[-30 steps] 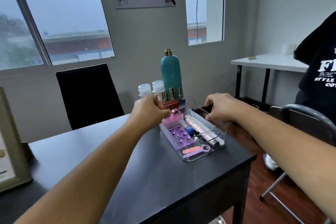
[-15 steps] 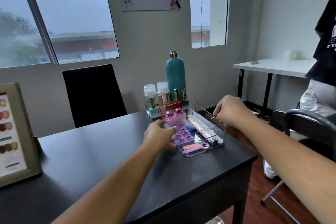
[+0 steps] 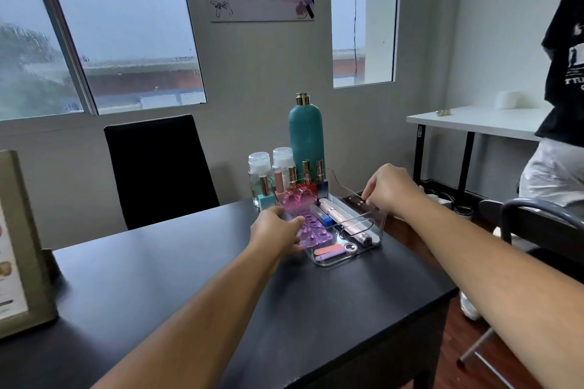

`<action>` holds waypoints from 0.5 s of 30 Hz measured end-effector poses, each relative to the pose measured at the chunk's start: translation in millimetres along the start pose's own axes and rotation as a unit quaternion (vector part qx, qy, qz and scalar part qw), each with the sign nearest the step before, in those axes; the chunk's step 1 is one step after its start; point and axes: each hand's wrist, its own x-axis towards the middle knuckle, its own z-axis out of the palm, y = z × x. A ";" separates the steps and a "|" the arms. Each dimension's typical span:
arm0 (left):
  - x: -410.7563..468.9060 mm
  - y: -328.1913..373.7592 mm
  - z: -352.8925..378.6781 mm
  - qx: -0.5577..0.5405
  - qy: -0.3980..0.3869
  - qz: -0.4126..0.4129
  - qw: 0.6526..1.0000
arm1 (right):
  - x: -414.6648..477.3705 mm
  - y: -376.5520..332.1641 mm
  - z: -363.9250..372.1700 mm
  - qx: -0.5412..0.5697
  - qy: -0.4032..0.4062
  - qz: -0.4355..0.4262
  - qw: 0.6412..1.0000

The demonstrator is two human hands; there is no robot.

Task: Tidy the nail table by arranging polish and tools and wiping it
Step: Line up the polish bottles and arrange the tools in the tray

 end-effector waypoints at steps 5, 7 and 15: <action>3.9 -2.0 -2.6 0.013 0.004 0.011 1.000 | 1.9 -1.8 1.8 0.002 0.003 -0.004 1.000; 5.9 -3.5 -3.6 0.023 0.004 0.018 1.000 | 2.6 -2.4 1.6 -0.001 -0.001 -0.007 1.000; 5.4 -2.6 -5.0 0.036 0.002 0.025 0.999 | 8.9 0.9 3.2 0.018 0.002 -0.031 0.999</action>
